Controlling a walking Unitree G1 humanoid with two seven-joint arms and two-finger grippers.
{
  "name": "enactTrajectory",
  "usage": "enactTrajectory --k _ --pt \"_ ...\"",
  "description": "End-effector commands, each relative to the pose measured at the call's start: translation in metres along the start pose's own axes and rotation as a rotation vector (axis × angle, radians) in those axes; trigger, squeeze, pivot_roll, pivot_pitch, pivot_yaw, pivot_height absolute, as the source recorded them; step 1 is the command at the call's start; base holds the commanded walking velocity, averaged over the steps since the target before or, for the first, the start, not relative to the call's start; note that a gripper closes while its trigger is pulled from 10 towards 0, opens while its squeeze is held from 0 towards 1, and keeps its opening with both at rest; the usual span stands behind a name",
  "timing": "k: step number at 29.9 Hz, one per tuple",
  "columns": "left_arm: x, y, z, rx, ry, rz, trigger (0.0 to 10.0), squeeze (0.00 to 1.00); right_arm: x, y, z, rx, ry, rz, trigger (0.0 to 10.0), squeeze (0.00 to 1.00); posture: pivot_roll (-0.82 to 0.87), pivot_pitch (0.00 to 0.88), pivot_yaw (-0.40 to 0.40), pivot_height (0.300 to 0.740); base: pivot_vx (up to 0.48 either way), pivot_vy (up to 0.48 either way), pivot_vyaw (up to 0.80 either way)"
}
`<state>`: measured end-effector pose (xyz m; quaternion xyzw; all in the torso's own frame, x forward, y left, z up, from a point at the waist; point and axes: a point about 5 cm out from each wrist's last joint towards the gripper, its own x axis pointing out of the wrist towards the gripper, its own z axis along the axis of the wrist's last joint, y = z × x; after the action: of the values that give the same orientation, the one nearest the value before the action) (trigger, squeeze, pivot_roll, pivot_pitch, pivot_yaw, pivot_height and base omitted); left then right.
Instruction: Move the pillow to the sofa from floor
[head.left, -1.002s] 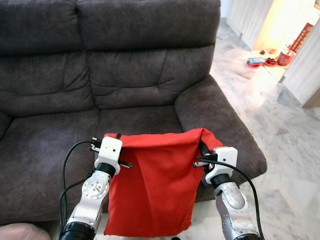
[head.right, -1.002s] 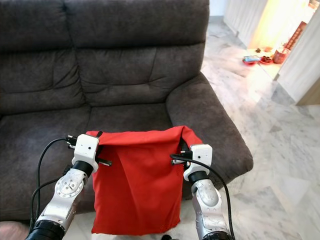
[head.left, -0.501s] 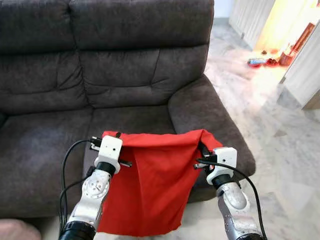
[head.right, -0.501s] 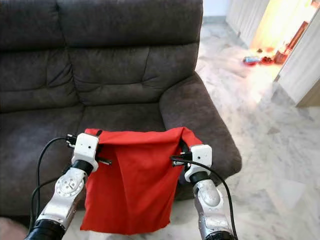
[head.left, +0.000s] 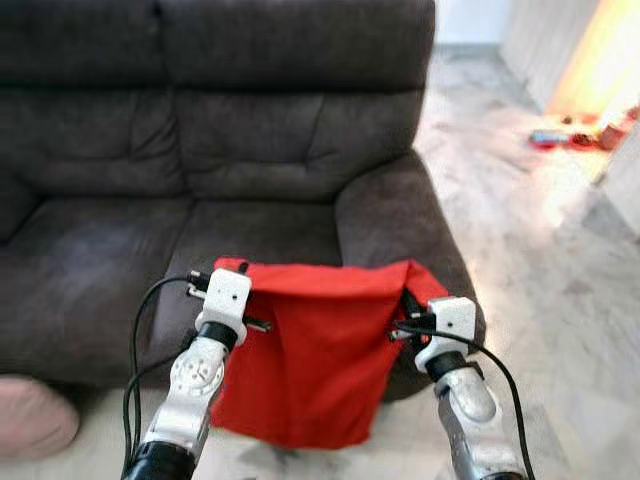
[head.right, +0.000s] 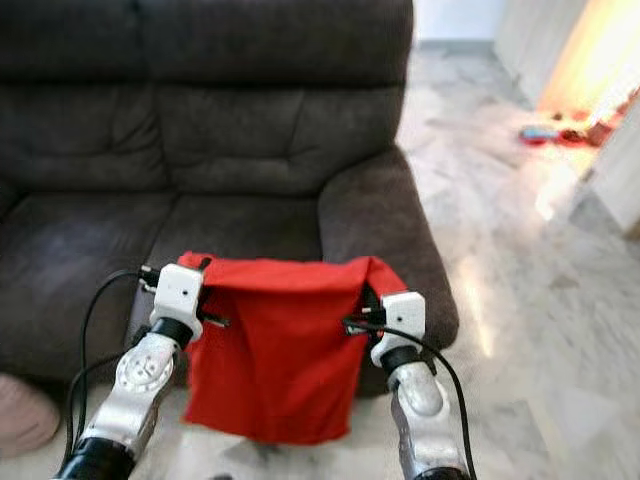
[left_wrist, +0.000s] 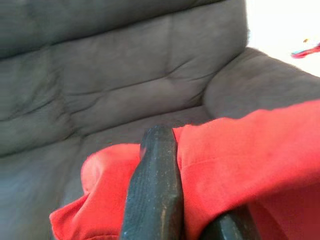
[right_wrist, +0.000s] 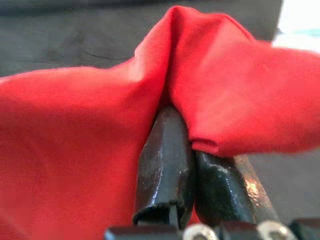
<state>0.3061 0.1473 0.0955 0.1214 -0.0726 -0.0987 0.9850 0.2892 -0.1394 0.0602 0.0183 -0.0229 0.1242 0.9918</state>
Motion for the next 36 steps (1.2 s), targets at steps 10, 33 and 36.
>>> enactTrajectory --k 10,33,36 --pt "0.005 0.006 0.019 0.006 -0.104 0.026 10.0 0.00 0.004 0.001 0.011 0.001 -0.059 0.011 10.0 0.00 0.05 0.071 -0.005 0.740 0.000 0.000 0.13" --pt "0.012 0.026 0.118 0.223 -0.448 0.044 10.0 0.00 0.021 -0.006 0.129 -0.074 -0.488 -0.051 10.0 0.00 0.05 0.074 0.003 0.740 0.000 0.000 0.00" --pt "0.013 0.024 0.130 0.236 -0.481 0.038 10.0 0.00 0.023 -0.005 0.142 -0.070 -0.526 -0.060 10.0 0.00 0.05 0.073 0.005 0.740 0.000 0.000 0.00"
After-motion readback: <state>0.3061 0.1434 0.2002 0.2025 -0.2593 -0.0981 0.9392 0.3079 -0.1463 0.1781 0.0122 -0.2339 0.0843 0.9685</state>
